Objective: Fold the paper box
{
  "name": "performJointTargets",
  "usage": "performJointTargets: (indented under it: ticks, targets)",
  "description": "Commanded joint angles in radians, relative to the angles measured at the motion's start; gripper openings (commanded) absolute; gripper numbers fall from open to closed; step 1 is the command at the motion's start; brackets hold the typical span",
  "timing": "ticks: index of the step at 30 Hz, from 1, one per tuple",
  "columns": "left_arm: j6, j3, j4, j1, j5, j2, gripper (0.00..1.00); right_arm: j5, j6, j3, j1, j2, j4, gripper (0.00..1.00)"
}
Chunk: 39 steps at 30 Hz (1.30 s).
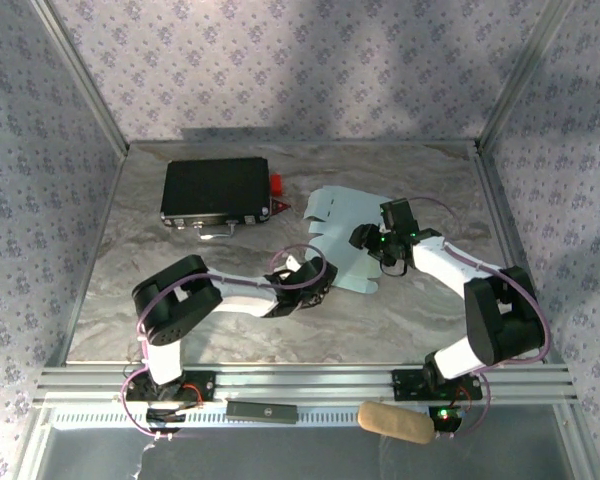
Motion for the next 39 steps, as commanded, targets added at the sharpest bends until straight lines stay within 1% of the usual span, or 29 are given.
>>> performJointTargets:
  ticks: [1, 5, 9, 12, 15, 24, 28, 35, 39]
  targets:
    - [-0.002, 0.009, 0.04, 0.027, -0.016, 0.056, 0.48, 0.006, -0.011, -0.002, 0.004, -0.018, -0.012, 0.65]
    - [-0.001, 0.002, 0.056, 0.025, -0.017, 0.06, 0.45, 0.003, -0.012, -0.001, 0.0, -0.014, -0.012, 0.65]
    - [0.004, -0.02, 0.081, 0.016, -0.049, 0.045, 0.38, 0.003, -0.017, 0.009, -0.007, 0.008, -0.023, 0.65]
    - [0.028, -0.043, 0.127, 0.013, -0.083, 0.032, 0.28, -0.002, -0.021, 0.005, -0.014, 0.026, -0.017, 0.65]
    - [0.055, -0.066, 0.182, 0.014, -0.108, 0.02, 0.2, -0.004, -0.02, -0.002, -0.013, 0.038, -0.009, 0.65]
    - [0.109, -0.093, 0.186, 0.012, -0.147, -0.038, 0.0, -0.001, -0.024, -0.01, -0.013, 0.024, -0.009, 0.65]
    - [0.123, -0.104, 0.157, 0.011, -0.149, -0.072, 0.0, 0.016, -0.049, 0.006, -0.023, 0.017, -0.038, 0.65]
    - [0.12, -0.169, 0.119, 0.01, -0.159, -0.149, 0.0, 0.004, -0.115, 0.165, -0.136, 0.072, -0.142, 0.66]
    - [0.142, -0.196, 0.095, 0.009, -0.165, -0.202, 0.0, 0.014, -0.131, 0.22, -0.122, 0.093, -0.189, 0.66]
